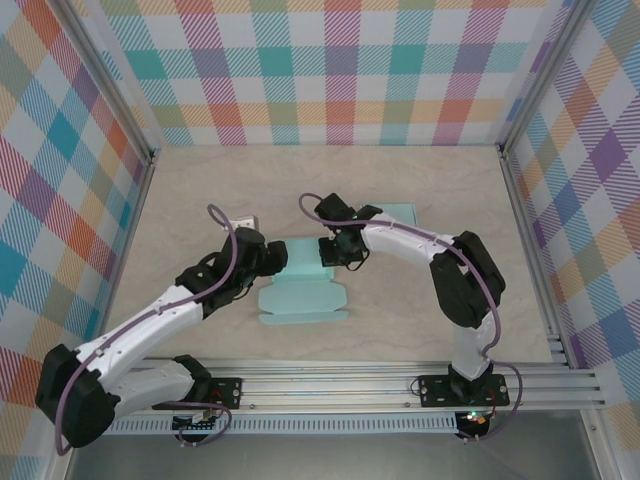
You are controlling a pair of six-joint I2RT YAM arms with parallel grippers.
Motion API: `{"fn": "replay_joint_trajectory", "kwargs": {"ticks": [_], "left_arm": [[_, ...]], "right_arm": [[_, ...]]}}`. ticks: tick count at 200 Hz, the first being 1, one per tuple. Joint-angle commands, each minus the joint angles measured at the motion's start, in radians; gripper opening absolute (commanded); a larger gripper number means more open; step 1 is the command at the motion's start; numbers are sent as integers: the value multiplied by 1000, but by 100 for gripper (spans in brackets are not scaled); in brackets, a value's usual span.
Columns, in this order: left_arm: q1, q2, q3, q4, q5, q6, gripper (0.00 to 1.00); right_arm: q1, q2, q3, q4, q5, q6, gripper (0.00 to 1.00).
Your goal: Fold the paper box
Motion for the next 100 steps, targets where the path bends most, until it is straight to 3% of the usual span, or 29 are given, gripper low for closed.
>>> {"fn": "replay_joint_trajectory", "kwargs": {"ticks": [1, 54, 100], "left_arm": [[6, -69, -16, -81, 26, -5, 80], [51, -113, -4, -102, 52, 12, 81], [73, -109, -22, -74, 77, 3, 81]], "right_arm": [[-22, 18, 58, -235, -39, -131, 3], [-64, 108, 180, -484, -47, -280, 12], [-66, 264, 308, -544, 33, -307, 10]]}}
